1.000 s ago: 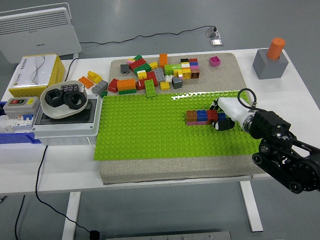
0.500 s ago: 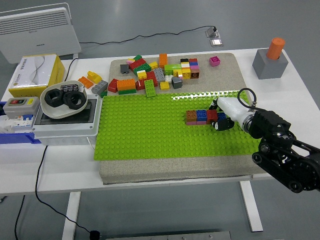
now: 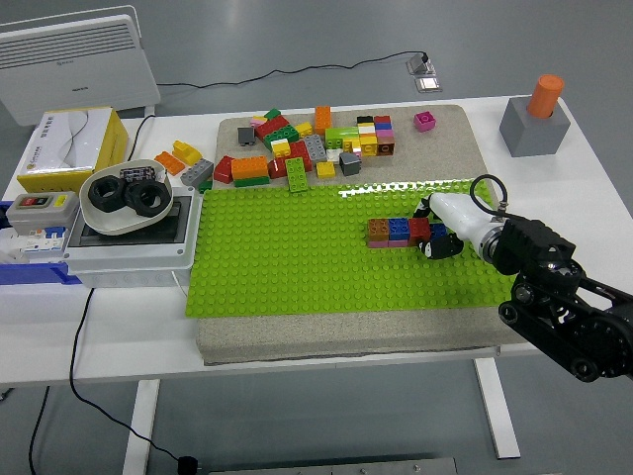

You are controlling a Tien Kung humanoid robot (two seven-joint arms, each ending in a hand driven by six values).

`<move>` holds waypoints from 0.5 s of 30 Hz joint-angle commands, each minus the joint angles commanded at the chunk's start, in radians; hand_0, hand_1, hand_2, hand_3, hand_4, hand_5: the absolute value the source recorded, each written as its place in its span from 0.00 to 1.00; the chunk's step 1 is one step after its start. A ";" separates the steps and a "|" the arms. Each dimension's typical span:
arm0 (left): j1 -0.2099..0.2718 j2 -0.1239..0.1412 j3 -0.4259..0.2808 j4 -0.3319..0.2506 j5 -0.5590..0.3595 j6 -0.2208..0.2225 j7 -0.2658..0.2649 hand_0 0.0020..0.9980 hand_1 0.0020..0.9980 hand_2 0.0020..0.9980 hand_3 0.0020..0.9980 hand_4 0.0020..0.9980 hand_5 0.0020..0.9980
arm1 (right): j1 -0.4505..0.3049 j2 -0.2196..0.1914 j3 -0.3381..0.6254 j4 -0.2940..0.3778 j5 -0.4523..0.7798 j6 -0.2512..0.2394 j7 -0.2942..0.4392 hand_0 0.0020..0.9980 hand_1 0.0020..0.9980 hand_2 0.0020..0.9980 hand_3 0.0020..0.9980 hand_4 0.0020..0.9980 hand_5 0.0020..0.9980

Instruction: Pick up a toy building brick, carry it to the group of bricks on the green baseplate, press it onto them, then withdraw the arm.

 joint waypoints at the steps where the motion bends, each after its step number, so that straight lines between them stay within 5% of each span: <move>1: 0.000 0.000 0.000 0.000 -0.001 0.000 0.000 0.77 0.71 0.61 0.45 0.65 0.33 | 0.000 0.000 0.000 0.000 0.001 -0.001 0.001 0.76 0.73 0.74 0.66 0.63 0.19; 15: 0.003 -0.002 0.002 -0.001 -0.003 0.003 -0.002 0.77 0.71 0.61 0.45 0.65 0.33 | -0.003 0.000 0.001 0.000 0.007 -0.012 0.009 0.76 0.73 0.74 0.66 0.64 0.20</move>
